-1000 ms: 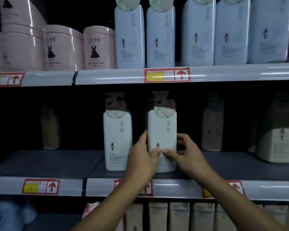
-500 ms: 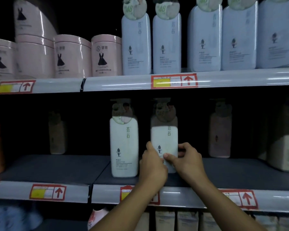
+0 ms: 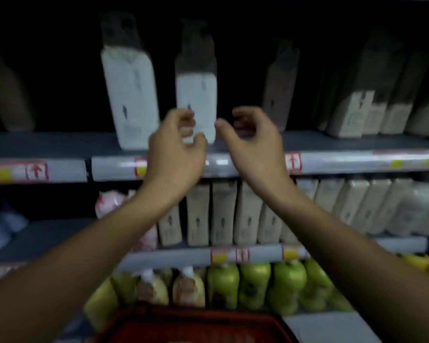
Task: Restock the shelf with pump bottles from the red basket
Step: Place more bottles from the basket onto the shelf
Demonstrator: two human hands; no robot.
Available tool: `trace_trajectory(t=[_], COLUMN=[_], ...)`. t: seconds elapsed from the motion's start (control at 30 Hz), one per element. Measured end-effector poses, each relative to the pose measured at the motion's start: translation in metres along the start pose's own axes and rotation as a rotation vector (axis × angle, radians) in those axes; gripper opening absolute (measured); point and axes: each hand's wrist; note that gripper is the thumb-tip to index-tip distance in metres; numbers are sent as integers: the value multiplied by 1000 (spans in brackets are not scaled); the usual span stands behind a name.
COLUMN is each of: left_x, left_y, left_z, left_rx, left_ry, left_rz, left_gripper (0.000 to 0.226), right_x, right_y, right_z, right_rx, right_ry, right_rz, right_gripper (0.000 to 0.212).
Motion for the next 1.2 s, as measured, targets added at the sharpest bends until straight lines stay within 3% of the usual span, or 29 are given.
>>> trace_trajectory(t=[0.1, 0.33, 0.47, 0.57, 0.7, 0.8, 0.9, 1.07, 1.2], left_x=[77, 260, 296, 303, 323, 348, 363, 365, 366], left_y=[-33, -142, -170, -178, -183, -186, -192, -205, -209], left_z=[31, 101, 104, 91, 82, 87, 91, 92, 93], left_rx=[107, -177, -274, -319, -331, -341, -314, -369, -388], left_ry=[-91, -593, -662, -753, -867, -975, -1025, -993, -999], left_rz=[-13, 324, 361, 298, 276, 282, 361, 375, 378], left_gripper=[15, 32, 29, 21, 16, 20, 29, 42, 46], right_x=[57, 209, 251, 259, 267, 276, 289, 318, 327], right_y=[24, 141, 179, 189, 196, 196, 194, 198, 206], right_z=[30, 82, 96, 92, 81, 77, 76, 88, 95], right_rx=[-30, 290, 549, 616, 746, 772, 774, 709, 759], right_ry=[-35, -573, -1051, -1229, -1437, -1597, -1687, -1707, -1568], right_rz=[39, -208, -163, -122, -49, -76, -90, 140, 340], right_gripper=[29, 27, 36, 39, 67, 58, 51, 30, 40])
Point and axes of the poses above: each hand's wrist, its own x-axis away from the middle knuckle, its own z-axis out of the back of the hand, y = z × x, and after that the axes turned 12 degrees about y, right-handed
